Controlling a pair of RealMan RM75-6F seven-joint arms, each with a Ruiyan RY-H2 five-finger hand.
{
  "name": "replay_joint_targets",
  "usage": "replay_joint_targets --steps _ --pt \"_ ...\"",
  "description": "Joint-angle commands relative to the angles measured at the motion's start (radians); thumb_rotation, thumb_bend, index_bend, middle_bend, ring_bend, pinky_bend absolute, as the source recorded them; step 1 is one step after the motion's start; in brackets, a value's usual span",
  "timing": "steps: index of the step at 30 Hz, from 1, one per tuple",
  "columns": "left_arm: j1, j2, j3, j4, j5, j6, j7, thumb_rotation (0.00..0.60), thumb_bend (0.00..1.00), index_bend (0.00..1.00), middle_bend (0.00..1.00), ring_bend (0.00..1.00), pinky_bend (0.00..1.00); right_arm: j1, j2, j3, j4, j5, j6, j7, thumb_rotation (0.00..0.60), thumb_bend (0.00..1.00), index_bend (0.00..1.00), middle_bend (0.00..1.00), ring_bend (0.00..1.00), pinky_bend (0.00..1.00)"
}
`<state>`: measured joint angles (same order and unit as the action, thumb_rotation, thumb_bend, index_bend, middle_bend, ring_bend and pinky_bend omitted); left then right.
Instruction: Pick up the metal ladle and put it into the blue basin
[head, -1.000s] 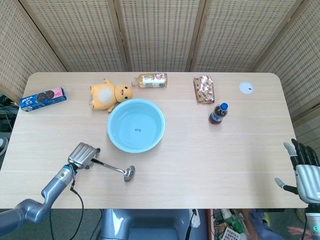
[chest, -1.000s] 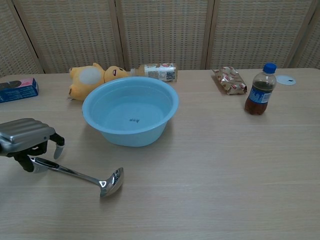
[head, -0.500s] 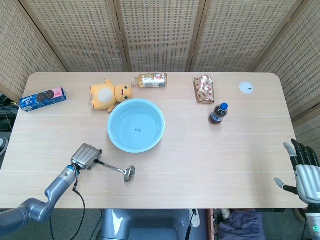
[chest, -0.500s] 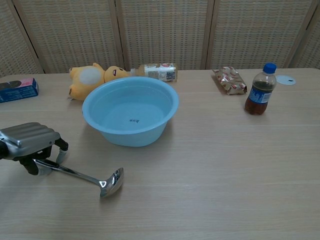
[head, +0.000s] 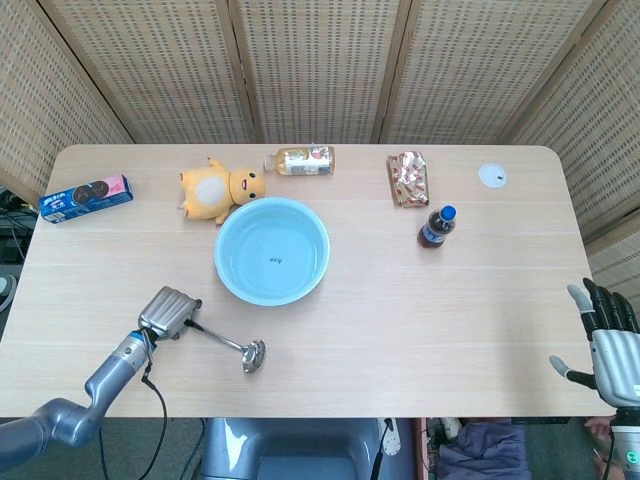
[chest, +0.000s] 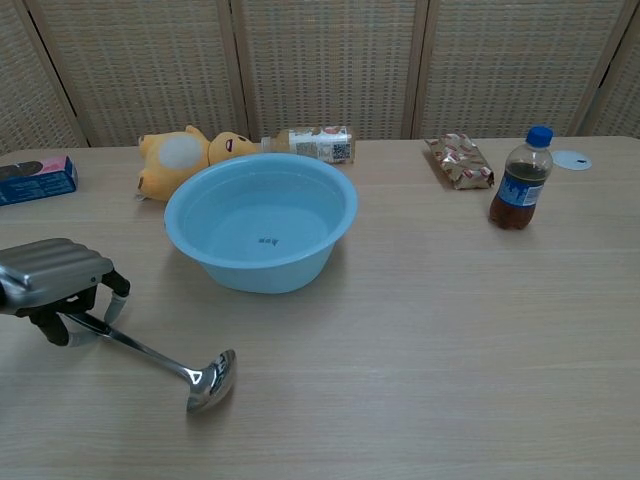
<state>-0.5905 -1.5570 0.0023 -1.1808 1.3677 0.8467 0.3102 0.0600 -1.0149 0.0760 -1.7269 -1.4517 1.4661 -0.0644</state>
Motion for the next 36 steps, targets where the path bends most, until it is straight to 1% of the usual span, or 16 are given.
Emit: replay_joint_targets --steps 1,5,8,10,20,27,30,34,36 --pt "0.002 0.05 -0.006 -0.057 0.024 0.044 -0.002 0.6 0.47 0.75 1.0 1.0 1.0 0.001 -0.001 -0.001 -0.001 0.0 -0.002 -0.003 0.6 0.0 0.0 0.0 0.0 0.0" --pt "0.002 0.104 -0.014 -0.128 0.035 0.074 0.0 0.6 0.59 0.78 1.0 1.0 1.0 0.001 -0.003 -0.002 -0.001 -0.002 -0.001 -0.006 0.6 0.0 0.0 0.0 0.0 0.0" --pt "0.004 0.148 -0.025 -0.191 0.045 0.103 -0.022 0.6 0.65 0.79 1.0 1.0 1.0 0.001 -0.004 -0.002 -0.001 -0.002 -0.002 -0.01 0.6 0.0 0.0 0.0 0.0 0.0" --pt "0.004 0.182 -0.033 -0.235 0.05 0.118 -0.044 0.6 0.66 0.8 1.0 1.0 1.0 0.003 -0.006 -0.003 -0.001 0.0 -0.004 -0.015 0.6 0.0 0.0 0.0 0.0 0.0" --pt "-0.005 0.255 -0.069 -0.33 0.05 0.14 -0.125 0.6 0.7 0.82 1.0 1.0 1.0 0.005 -0.011 -0.002 0.0 0.006 -0.007 -0.024 0.6 0.0 0.0 0.0 0.0 0.0" --pt "-0.031 0.302 -0.114 -0.385 0.033 0.133 -0.184 0.6 0.71 0.82 1.0 1.0 1.0 0.008 -0.016 0.002 0.002 0.019 -0.013 -0.038 0.6 0.0 0.0 0.0 0.0 0.0" --pt "-0.049 0.321 -0.138 -0.399 0.018 0.123 -0.191 0.6 0.71 0.82 1.0 1.0 1.0 0.007 -0.015 0.004 0.001 0.028 -0.015 -0.039 0.6 0.0 0.0 0.0 0.0 0.0" --pt "-0.083 0.338 -0.177 -0.412 -0.028 0.087 -0.199 0.6 0.71 0.83 1.0 1.0 1.0 0.007 -0.013 0.008 -0.002 0.035 -0.014 -0.043 0.6 0.0 0.0 0.0 0.0 0.0" --pt "-0.114 0.348 -0.21 -0.418 -0.09 0.035 -0.215 0.6 0.71 0.83 1.0 1.0 1.0 0.009 -0.013 0.011 -0.001 0.044 -0.018 -0.046 0.6 0.0 0.0 0.0 0.0 0.0"
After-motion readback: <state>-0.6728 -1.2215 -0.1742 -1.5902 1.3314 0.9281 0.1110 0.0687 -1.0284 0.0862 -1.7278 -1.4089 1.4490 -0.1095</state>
